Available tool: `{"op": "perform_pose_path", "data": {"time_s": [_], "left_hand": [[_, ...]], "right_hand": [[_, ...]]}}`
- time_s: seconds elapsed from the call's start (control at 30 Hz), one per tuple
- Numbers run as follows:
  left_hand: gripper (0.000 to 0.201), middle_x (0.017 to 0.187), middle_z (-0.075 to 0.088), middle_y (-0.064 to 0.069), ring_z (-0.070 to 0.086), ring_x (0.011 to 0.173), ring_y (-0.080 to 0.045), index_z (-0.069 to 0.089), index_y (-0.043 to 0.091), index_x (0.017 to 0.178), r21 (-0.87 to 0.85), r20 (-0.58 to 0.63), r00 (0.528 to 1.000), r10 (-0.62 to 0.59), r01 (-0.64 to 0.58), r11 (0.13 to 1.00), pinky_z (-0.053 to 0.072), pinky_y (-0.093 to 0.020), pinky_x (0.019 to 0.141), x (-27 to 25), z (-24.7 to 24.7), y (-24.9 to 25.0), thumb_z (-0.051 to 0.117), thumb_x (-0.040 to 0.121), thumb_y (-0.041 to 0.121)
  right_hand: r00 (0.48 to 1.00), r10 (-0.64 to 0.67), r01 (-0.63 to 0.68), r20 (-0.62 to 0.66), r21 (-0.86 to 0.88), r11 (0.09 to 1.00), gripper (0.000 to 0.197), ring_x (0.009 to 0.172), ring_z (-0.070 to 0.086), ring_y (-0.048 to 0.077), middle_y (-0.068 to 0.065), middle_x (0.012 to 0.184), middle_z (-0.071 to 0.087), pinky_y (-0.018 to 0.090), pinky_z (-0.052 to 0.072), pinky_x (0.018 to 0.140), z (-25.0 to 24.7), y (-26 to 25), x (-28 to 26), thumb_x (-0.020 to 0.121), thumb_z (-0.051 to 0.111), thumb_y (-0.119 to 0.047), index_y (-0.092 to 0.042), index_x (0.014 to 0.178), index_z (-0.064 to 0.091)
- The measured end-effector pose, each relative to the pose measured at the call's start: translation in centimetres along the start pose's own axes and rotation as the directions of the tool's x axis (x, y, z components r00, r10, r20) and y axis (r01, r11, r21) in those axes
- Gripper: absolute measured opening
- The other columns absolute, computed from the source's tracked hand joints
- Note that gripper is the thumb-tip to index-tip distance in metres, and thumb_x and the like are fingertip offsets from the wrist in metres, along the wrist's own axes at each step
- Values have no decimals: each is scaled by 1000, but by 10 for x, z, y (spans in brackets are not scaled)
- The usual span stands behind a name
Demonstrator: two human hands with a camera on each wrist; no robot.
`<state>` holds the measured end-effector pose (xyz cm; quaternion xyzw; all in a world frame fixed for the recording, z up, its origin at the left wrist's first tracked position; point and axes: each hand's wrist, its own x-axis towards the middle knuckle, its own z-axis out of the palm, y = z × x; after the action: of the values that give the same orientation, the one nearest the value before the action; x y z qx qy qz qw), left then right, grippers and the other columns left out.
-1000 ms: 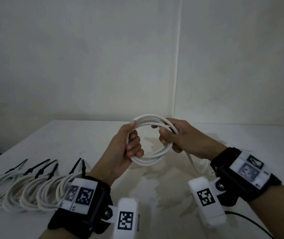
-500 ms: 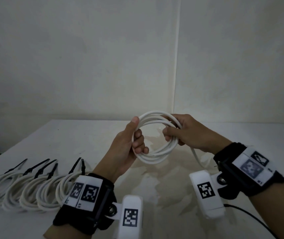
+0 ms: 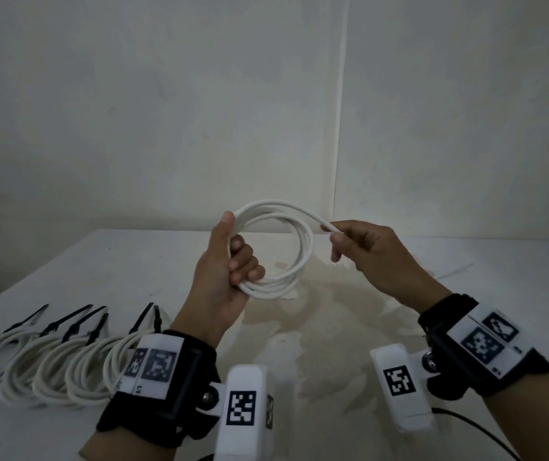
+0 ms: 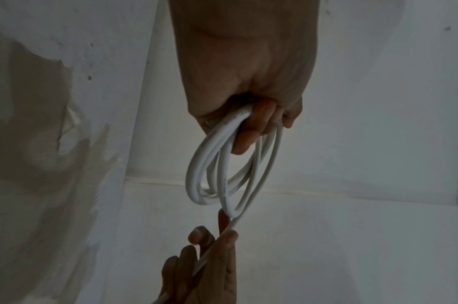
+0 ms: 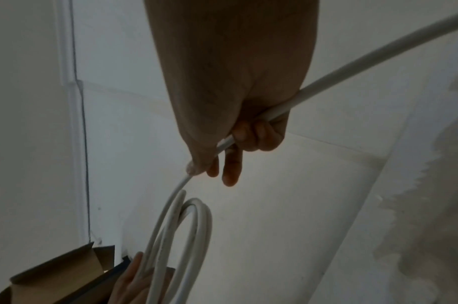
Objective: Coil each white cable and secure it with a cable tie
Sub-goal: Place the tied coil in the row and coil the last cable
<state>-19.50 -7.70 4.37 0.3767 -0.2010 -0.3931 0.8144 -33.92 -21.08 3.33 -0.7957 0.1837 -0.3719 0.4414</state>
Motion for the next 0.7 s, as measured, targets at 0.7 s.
{"op": "perform_pose_path", "data": {"time_s": [0.7], "left_hand": [[43,38,29,8,27,35,-7,33,18,60,73,-373,812,449,-457,887,36,-19,44,10,-23,42,48,93,40]], "right_hand": [[876,-358,474,322,-712,518,24,58,58,23,5,70,58,26,44,42,26,42,9,86,42,-20,-9,88,63]]}}
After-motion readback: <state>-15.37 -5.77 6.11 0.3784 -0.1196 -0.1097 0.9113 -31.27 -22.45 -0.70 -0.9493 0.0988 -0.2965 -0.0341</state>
